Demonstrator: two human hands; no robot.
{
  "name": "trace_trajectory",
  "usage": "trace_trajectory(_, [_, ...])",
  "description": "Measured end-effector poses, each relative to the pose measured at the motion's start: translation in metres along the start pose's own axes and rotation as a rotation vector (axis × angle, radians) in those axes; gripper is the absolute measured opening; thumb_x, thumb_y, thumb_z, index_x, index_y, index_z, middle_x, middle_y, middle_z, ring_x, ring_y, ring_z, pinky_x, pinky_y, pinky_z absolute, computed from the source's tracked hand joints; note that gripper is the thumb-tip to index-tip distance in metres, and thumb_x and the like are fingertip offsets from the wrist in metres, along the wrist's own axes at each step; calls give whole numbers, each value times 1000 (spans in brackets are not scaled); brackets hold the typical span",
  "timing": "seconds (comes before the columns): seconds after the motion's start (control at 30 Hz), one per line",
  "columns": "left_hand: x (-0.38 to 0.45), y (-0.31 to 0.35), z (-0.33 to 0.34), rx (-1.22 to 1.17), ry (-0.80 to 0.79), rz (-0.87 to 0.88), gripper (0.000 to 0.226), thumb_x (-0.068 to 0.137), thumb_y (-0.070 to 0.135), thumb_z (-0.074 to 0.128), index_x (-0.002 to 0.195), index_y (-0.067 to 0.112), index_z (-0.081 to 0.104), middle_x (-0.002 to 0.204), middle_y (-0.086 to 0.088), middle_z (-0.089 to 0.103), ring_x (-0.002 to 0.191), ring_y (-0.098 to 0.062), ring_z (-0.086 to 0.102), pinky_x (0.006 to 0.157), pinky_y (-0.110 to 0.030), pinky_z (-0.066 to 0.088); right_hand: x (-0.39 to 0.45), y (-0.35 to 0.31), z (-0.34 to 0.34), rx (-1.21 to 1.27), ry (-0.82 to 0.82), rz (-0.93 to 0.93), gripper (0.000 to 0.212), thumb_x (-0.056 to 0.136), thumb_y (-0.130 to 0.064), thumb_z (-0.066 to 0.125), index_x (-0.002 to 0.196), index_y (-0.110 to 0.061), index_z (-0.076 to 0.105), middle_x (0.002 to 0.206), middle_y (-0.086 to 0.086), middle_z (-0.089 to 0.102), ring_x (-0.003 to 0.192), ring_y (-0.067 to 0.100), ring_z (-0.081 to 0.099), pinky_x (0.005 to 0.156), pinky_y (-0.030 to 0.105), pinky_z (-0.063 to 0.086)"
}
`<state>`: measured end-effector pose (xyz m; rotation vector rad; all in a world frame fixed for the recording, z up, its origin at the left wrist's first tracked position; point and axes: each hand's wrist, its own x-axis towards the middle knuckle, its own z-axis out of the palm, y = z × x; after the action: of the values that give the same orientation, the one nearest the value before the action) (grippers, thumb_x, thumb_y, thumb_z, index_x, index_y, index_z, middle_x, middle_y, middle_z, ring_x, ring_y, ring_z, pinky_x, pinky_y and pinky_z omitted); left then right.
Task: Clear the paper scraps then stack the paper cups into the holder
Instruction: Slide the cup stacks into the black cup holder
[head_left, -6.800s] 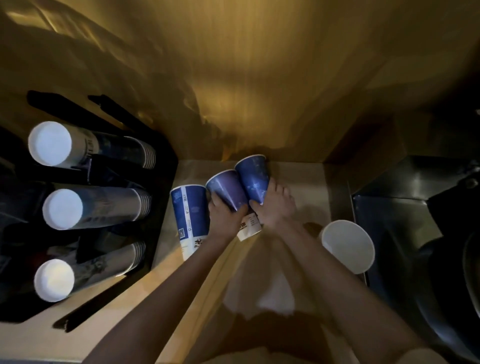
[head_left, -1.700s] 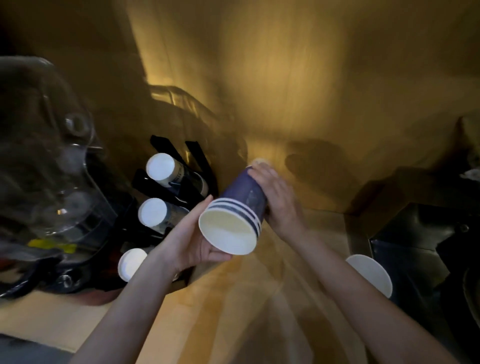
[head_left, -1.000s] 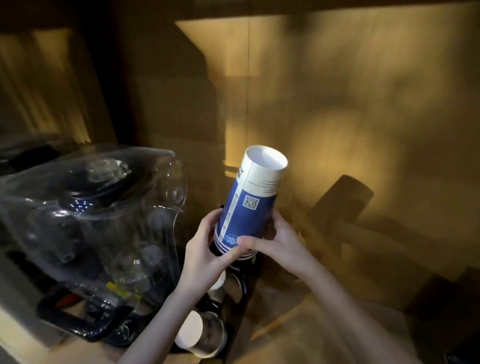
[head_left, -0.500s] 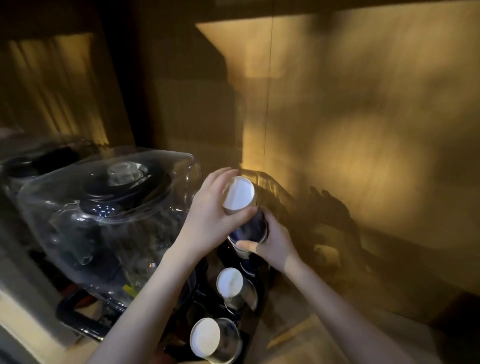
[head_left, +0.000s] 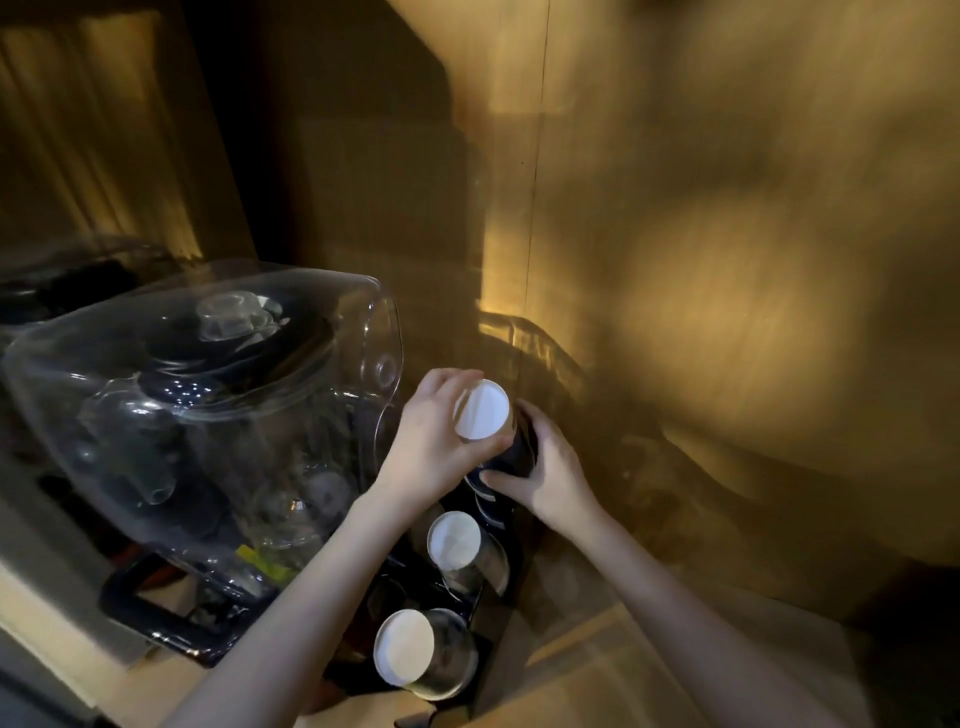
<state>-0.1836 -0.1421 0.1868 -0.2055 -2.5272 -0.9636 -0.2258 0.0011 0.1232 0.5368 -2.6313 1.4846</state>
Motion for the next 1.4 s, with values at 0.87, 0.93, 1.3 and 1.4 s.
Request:
trace_trajectory(0.87, [-22,2,75,644,-165,185,58,86,42,29,134,11,41,142,-12,47,132,-26,44,103,-46,42,-41,3,-47,-849,-74,-173,53,95,-35,40,142,-12,29,151,7,35,141,21,27,115,37,22])
trace_trajectory(0.93, [-32,21,87,598,-200,255,54,89,38,29,135,12,41,144,-11,45,132,-25,44,103,-45,42,-63,9,-63,-891,-48,-121,55,95,-37,39,143,-13,28,152,6,32,142,21,24,117,38,18])
trace_trajectory(1.3, [-102,114,191,338,-481,537,61,89,45,22,141,14,29,154,-7,28,142,-22,25,115,-42,22,-215,76,-152,-869,167,333,56,94,-39,41,144,-16,26,152,6,31,143,20,22,117,36,17])
trace_trajectory(1.4, [-124,136,217,262,-580,556,59,93,43,28,143,13,23,155,-5,24,144,-20,20,116,-39,19,-257,97,-165,-842,249,519,57,94,-37,42,143,-13,25,150,9,33,141,23,24,117,37,19])
